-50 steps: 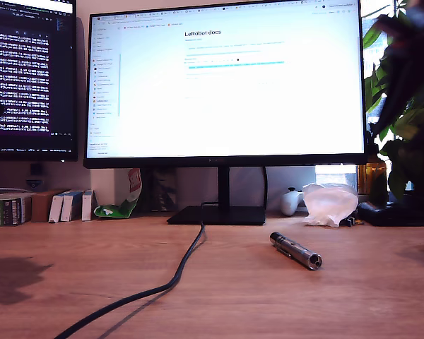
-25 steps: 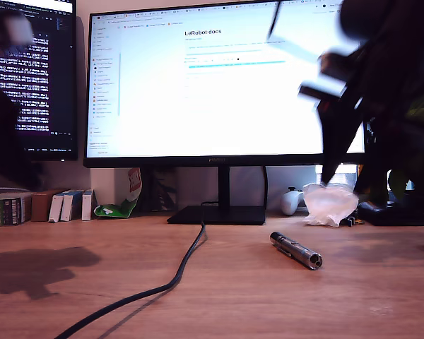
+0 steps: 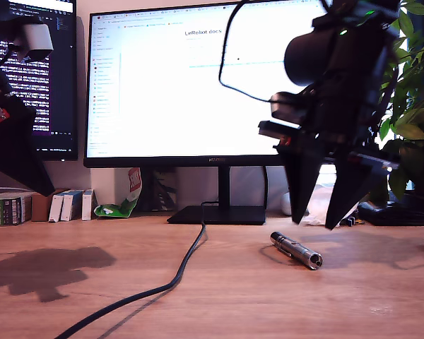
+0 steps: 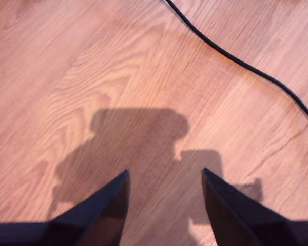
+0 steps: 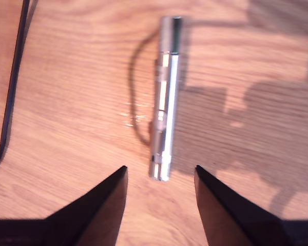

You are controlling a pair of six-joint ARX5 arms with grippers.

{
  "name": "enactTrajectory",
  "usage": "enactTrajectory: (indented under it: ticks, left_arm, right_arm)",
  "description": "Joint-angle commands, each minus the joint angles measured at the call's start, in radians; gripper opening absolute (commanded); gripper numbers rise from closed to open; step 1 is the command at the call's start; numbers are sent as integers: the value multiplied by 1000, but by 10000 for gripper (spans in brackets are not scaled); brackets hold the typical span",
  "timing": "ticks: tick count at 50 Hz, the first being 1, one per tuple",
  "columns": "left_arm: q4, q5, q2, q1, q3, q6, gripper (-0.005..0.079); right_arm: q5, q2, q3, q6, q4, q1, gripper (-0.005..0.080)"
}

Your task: Pick the metallic laser pointer with your right arm, pass it to your left arm, then place it down to the left side of the table

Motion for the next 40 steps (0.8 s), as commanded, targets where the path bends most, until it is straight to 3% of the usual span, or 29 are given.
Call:
enactTrajectory:
  ticks: [1, 13, 40]
  left_arm:
    - [6, 0, 3, -3, 17, 8, 399]
    - [20, 0, 3, -3, 17, 8, 399]
    - [26, 0, 3, -3, 17, 8, 399]
  right_arm:
    - [7, 24, 5, -7, -9, 6, 381]
    - [23, 63, 5, -26, -41, 6, 380]
    - [21, 67, 6, -26, 19, 6, 375]
